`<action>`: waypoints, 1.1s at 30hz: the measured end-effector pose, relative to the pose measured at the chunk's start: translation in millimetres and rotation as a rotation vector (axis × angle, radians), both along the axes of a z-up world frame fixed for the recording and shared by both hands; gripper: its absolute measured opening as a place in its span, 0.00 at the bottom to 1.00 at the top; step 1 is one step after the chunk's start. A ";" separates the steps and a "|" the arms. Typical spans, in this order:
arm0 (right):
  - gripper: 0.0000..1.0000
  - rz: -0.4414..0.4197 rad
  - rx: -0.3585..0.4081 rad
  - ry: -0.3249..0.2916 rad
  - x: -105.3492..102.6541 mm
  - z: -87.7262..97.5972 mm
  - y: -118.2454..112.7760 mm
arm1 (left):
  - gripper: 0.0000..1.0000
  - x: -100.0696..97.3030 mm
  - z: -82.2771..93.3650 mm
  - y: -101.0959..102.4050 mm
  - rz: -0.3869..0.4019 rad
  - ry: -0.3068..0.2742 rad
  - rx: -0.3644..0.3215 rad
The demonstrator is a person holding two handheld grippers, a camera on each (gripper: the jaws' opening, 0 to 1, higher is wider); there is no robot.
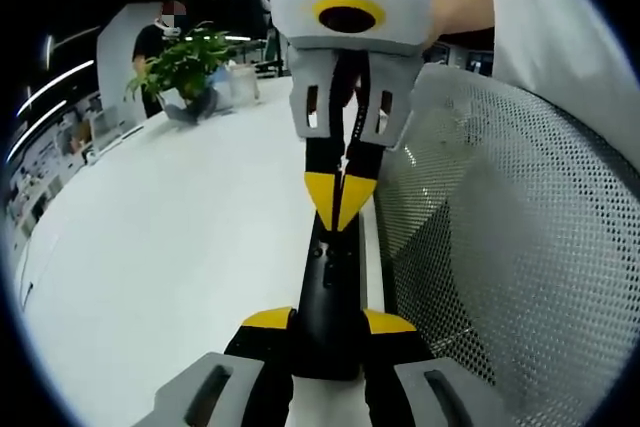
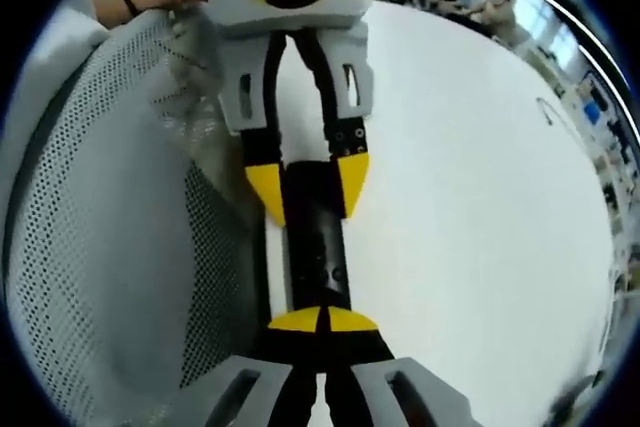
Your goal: Press the specified remote control buttons in sequence, fully releasing each button before pressing the next.
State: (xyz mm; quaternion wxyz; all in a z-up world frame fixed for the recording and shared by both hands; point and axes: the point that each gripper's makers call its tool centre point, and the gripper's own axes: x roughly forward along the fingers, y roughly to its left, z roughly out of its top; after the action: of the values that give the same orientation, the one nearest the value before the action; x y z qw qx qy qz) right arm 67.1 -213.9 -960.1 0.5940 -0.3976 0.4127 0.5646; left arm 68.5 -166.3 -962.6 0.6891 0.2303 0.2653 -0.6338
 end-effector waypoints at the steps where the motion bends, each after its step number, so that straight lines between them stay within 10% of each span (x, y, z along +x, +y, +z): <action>1: 0.00 0.006 0.013 -0.002 -0.1 0.1 -0.6 | 0.25 0.0 0.0 0.0 0.000 0.000 -0.001; 6: 0.00 -0.055 0.106 0.061 0.4 3.4 -1.5 | 0.25 0.3 0.0 0.1 0.002 0.000 -0.003; 26: 0.00 0.041 0.018 0.003 -1.4 2.9 -11.1 | 0.25 0.3 0.2 -0.5 -0.002 0.001 -0.005; 33: 0.00 -0.053 0.075 0.036 0.6 2.8 -8.7 | 0.25 0.5 -0.2 -0.8 -0.002 -0.001 -0.005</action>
State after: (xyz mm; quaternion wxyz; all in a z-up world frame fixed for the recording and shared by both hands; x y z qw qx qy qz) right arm 67.7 -222.6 -957.2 0.6156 -0.3537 0.4124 0.5709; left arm 69.0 -167.0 -962.8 0.6891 0.2291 0.2631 -0.6352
